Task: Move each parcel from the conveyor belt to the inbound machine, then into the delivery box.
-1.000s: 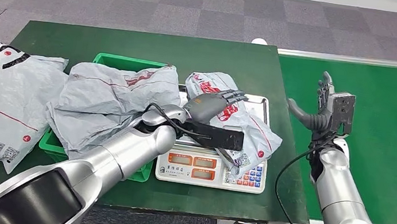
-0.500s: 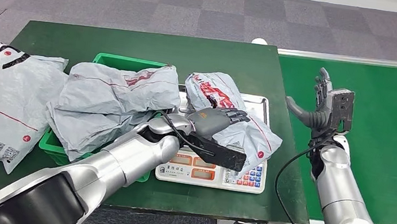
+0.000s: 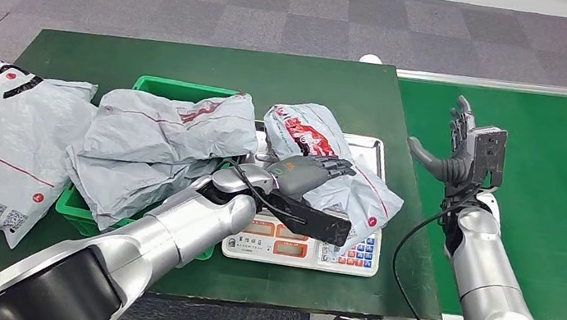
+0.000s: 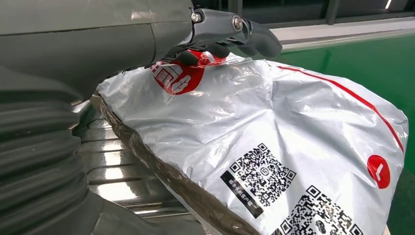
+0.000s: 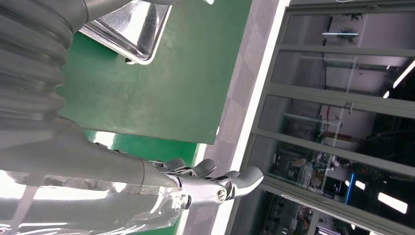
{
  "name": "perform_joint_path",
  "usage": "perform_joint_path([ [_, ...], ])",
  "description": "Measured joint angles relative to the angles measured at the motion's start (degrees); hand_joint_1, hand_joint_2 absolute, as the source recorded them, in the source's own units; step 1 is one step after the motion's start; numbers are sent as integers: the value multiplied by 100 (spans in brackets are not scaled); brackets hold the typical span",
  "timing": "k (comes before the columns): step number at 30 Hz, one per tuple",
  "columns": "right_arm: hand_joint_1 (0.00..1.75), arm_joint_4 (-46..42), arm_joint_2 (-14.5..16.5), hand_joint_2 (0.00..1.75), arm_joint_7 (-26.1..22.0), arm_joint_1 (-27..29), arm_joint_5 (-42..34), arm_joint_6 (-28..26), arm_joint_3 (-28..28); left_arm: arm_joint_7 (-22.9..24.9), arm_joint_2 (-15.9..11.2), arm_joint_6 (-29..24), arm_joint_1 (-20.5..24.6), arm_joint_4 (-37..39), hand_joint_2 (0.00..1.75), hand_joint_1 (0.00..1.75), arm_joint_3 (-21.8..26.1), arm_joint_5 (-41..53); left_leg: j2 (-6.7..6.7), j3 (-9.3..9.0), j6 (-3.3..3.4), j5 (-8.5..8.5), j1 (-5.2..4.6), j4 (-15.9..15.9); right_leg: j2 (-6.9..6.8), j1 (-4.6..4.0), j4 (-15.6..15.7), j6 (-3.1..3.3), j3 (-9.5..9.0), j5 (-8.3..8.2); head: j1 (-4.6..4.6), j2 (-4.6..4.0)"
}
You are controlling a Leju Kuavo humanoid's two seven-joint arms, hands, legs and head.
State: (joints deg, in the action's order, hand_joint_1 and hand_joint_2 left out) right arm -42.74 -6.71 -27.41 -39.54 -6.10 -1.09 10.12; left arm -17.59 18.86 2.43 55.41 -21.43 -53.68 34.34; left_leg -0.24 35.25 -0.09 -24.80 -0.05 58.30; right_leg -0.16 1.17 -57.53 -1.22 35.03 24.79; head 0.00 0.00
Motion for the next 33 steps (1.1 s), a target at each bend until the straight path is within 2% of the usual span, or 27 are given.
perform_joint_path([
  [16, 0, -8, 0, 175, 0, 0, 0, 0, 0, 0, 2, 0, 0, 3, 175, 0, -1, 0, 0, 0, 0, 0, 0, 0, 0, 0, 0, 0, 0, 0, 0, 0],
  [20, 0, -10, 0, 175, -7, 1, -8, 20, 0, -12, 3, -1, 0, 2, 175, 175, -1, 0, 0, 0, 0, 0, 0, 0, 0, 0, 0, 0, 0, 0, 0, 0],
  [27, 0, -597, 54, 175, 302, 135, 27, 199, 0, -142, 84, -66, -68, -7, 175, 175, 0, -10, -1, 0, 0, -1, 0, 0, 0, 0, 0, 0, 1, 1, 0, 0],
  [33, 0, -880, 80, 175, 336, 190, 28, 199, 0, -144, 110, -73, -81, -16, 175, 175, -1, -10, -1, 0, 0, 0, 0, 0, 0, 0, 0, 0, 0, 1, 0, 0],
])
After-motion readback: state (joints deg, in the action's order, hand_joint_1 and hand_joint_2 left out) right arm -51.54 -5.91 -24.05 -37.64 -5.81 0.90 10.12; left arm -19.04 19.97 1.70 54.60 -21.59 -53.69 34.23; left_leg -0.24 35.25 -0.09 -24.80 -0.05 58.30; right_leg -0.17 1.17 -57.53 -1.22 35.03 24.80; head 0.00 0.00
